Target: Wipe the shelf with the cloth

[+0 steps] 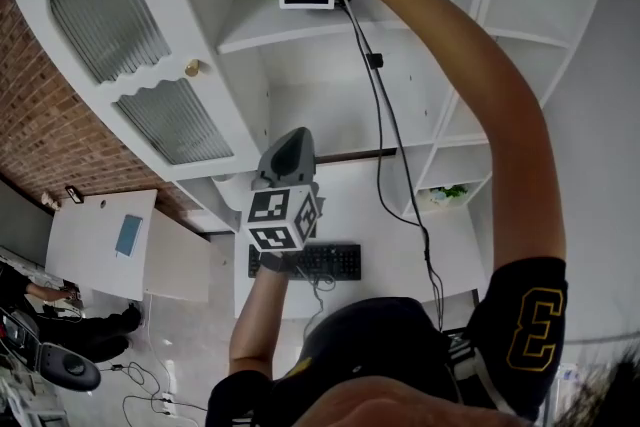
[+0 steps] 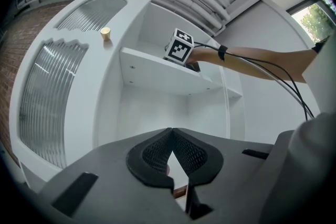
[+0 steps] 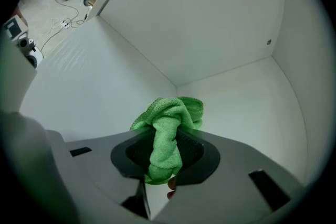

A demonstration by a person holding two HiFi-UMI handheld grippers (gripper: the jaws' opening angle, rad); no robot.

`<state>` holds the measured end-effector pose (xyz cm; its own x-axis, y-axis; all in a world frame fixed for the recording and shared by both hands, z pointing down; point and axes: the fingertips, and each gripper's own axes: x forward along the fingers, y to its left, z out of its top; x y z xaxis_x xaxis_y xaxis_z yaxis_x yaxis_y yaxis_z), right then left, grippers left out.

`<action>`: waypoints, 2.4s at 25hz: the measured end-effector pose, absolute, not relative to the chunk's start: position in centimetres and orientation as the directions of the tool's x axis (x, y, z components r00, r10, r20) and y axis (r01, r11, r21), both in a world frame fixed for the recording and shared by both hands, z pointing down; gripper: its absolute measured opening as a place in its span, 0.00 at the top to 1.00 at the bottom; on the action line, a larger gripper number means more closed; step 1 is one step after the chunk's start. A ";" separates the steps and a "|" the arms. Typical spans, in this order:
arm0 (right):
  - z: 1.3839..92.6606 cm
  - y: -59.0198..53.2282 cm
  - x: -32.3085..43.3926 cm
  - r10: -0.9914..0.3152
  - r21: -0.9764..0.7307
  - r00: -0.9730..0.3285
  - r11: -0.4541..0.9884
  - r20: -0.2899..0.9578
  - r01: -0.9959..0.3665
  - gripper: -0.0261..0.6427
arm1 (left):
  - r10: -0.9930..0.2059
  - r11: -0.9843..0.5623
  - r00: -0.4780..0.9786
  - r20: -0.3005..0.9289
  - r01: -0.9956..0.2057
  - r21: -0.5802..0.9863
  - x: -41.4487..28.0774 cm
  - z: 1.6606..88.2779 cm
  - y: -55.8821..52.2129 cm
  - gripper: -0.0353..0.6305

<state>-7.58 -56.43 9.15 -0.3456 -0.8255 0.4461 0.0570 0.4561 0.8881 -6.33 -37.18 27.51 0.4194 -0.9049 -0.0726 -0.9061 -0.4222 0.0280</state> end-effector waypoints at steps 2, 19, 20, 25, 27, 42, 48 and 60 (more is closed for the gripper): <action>9.2 -56.6 -6.6 -0.831 0.887 -0.331 0.459 0.447 0.046 0.84 | -0.902 -0.429 0.427 -0.071 -0.903 0.026 -6.1 27.6 -37.3 0.93; 9.2 -57.0 0.2 -0.867 0.883 -0.200 0.469 0.456 -0.019 0.84 | -0.862 -0.503 0.501 -0.074 -0.864 0.015 -2.9 27.7 -37.4 0.93; 9.2 -57.0 0.5 -0.870 0.884 -0.187 0.467 0.456 -0.019 0.84 | -0.860 -0.506 0.504 -0.075 -0.862 0.013 -2.7 27.7 -37.4 0.93; 9.2 -57.3 2.0 -0.881 0.886 -0.126 0.463 0.457 -0.025 0.84 | -0.849 -0.525 0.523 -0.072 -0.851 0.013 -2.1 27.9 -37.5 0.93; 9.3 -57.3 3.0 -0.882 0.884 -0.095 0.466 0.461 -0.035 0.84 | -0.843 -0.536 0.534 -0.070 -0.844 0.014 -1.9 28.0 -37.5 0.93; 9.5 -57.6 9.8 -0.882 0.894 0.147 0.445 0.447 -0.046 0.84 | -0.807 -0.588 0.585 -0.080 -0.809 0.019 -0.2 28.0 -37.1 0.93; 9.5 -57.7 10.7 -0.878 0.896 0.185 0.441 0.441 -0.043 0.84 | -0.808 -0.586 0.583 -0.083 -0.810 0.018 -0.5 27.8 -37.2 0.93; 7.7 -58.1 10.2 -0.947 0.941 0.181 0.296 0.266 0.164 0.83 | -0.822 -0.565 0.562 -0.095 -0.825 -0.001 -3.3 27.0 -35.5 0.93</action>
